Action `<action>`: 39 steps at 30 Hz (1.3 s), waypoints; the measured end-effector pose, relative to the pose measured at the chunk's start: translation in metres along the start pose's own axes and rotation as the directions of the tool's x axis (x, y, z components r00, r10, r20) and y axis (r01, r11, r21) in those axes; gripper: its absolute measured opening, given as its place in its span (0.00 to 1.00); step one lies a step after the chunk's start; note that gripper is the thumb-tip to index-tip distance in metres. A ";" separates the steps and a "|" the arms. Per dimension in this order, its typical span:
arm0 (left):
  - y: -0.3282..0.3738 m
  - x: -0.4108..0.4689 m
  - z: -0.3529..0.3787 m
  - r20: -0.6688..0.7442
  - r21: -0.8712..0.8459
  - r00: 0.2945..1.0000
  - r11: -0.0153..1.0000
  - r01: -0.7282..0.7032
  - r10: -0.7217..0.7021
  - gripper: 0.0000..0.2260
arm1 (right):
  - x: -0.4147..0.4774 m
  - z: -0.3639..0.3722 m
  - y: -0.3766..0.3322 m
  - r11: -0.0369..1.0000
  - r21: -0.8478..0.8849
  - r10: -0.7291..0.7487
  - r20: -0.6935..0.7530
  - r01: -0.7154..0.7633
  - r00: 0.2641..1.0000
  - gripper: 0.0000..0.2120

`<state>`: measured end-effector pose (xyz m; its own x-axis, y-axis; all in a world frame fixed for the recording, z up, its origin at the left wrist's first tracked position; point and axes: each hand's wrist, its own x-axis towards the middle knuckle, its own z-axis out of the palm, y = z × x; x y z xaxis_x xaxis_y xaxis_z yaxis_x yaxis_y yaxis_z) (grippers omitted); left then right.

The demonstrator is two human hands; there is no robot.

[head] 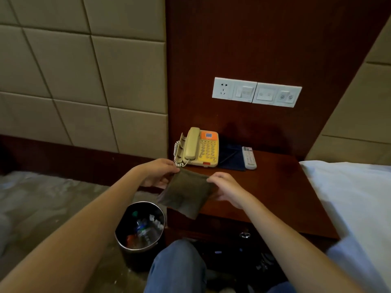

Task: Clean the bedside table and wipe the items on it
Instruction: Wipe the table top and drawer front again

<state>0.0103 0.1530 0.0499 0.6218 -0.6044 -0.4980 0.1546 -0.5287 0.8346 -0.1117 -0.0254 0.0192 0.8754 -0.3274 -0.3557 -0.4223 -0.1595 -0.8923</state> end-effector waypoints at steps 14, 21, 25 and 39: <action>-0.060 0.121 0.006 -0.235 0.314 0.969 0.949 -0.001 0.079 0.03 | 0.096 0.029 0.047 0.947 -0.295 0.066 -0.211 -0.128 0.975 0.09; -0.058 0.143 -0.002 -0.262 0.325 0.965 0.944 0.059 0.030 0.05 | 0.117 0.032 0.046 0.865 -0.488 -0.017 -0.265 -0.119 0.964 0.04; -0.060 0.147 0.003 -0.366 0.310 0.927 0.950 0.034 0.087 0.02 | 0.110 0.032 0.047 0.812 -0.571 -0.073 -0.305 -0.121 0.950 0.08; -0.115 0.127 0.057 -0.102 0.895 0.901 0.435 -0.102 0.422 0.24 | 0.088 0.065 0.096 0.402 -0.891 -0.313 0.084 0.212 0.946 0.27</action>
<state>0.0278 0.1030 -0.1226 0.7037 -0.7068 -0.0727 -0.6833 -0.7012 0.2036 -0.0598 -0.0092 -0.1163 0.9801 -0.1816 -0.0802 -0.1937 -0.9632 -0.1861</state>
